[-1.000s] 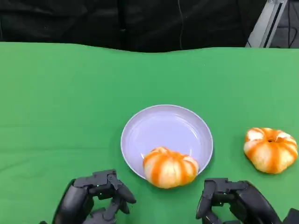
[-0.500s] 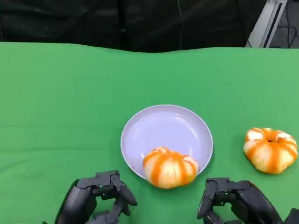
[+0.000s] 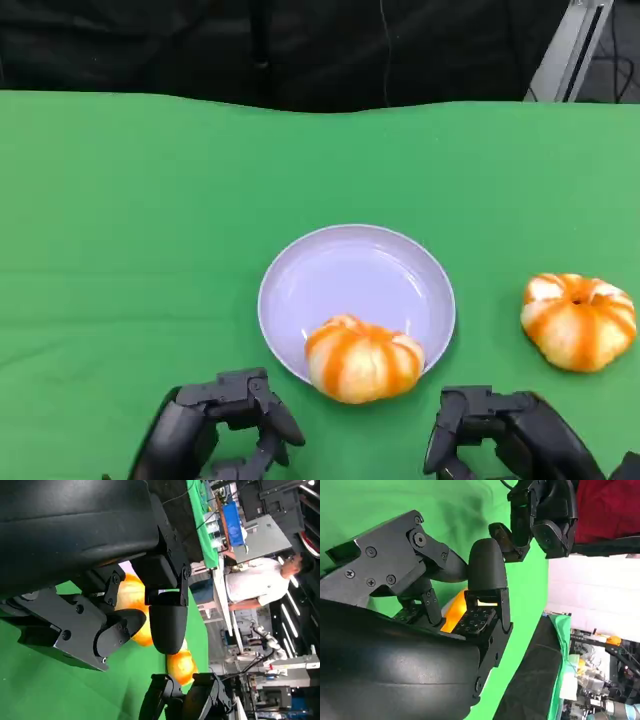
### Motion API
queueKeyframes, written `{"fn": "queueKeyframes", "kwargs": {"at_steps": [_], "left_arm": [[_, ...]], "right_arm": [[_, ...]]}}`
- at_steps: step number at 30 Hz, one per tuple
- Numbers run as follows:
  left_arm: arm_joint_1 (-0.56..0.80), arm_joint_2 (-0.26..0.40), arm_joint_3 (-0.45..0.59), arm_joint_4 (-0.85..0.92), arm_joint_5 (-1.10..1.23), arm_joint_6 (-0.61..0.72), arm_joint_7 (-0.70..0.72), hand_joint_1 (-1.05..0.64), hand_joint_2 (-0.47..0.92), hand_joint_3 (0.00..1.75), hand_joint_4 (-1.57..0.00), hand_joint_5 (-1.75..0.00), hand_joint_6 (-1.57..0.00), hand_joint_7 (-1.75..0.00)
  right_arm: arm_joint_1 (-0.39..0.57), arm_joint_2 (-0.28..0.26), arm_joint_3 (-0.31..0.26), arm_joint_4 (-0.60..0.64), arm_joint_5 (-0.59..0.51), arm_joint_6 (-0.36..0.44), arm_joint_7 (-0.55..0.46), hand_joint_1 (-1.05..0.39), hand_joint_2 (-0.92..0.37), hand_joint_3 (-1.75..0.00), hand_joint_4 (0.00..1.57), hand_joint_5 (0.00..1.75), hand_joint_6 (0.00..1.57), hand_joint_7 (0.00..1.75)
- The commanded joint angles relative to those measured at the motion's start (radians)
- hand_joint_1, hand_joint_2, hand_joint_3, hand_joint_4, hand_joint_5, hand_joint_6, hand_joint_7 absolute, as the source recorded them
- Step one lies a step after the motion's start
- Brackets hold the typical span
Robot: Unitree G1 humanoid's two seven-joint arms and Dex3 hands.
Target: Grasp the bread from the table and place it into the plate.
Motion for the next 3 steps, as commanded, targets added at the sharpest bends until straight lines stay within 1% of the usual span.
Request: {"fn": "queueKeyframes", "kwargs": {"at_steps": [1, 3], "left_arm": [[-0.002, 0.009, -0.001, 0.008, -0.002, -0.013, -0.003, -0.04, 0.58, 1.04, -0.85, -1.55, -0.92, -1.21], [-0.002, 0.009, -0.002, 0.008, -0.002, -0.013, -0.003, -0.04, 0.58, 1.04, -0.85, -1.55, -0.92, -1.21]], "right_arm": [[0.009, -0.01, -0.004, 0.002, 0.014, -0.006, 0.004, -0.11, -0.56, -1.07, 0.83, 1.56, 0.85, 1.27], [0.009, -0.01, -0.004, 0.002, 0.015, -0.006, 0.004, -0.11, -0.57, -1.07, 0.83, 1.56, 0.85, 1.27]]}}
